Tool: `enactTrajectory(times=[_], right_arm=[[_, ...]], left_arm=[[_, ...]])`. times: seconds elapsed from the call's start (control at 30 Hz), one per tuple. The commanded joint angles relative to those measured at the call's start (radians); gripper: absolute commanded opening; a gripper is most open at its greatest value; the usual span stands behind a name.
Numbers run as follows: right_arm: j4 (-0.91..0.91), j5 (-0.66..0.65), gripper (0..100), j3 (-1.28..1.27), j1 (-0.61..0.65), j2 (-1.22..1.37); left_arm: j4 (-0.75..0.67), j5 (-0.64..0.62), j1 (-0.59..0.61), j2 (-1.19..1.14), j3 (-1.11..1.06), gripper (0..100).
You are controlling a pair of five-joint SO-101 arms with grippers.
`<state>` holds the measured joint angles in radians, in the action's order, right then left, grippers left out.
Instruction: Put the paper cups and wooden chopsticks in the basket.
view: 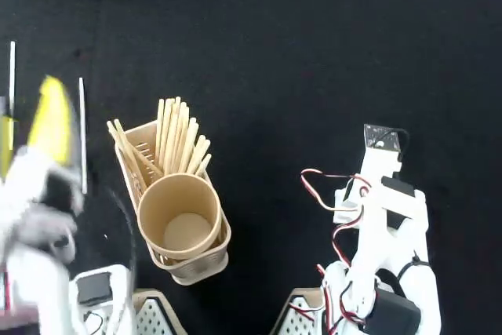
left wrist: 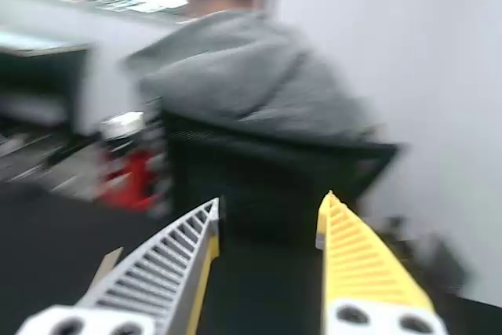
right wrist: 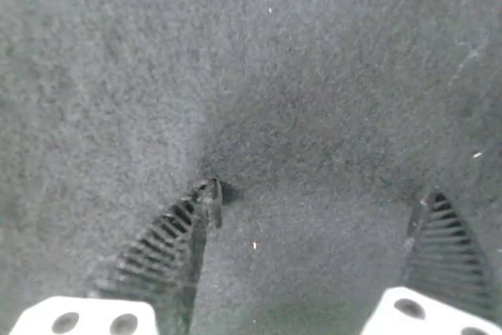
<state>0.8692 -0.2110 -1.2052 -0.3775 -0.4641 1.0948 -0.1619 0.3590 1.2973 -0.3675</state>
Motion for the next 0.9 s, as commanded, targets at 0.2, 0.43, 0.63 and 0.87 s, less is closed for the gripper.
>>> enactTrajectory(times=[0.2,0.43,0.63,0.87], right_arm=[[0.002,-0.006,38.2,-0.004,-0.014,-0.015],[0.002,-0.006,38.2,-0.004,-0.014,-0.015],[0.002,-0.006,38.2,-0.004,-0.014,-0.015],[0.002,-0.006,38.2,-0.004,-0.014,-0.015]], left_arm=[[0.002,0.242,0.145,-0.832,0.122,21],[0.008,0.318,0.114,-1.343,0.398,20],[0.012,0.345,0.119,-1.723,0.671,20],[0.014,0.345,0.104,-2.047,0.877,20]])
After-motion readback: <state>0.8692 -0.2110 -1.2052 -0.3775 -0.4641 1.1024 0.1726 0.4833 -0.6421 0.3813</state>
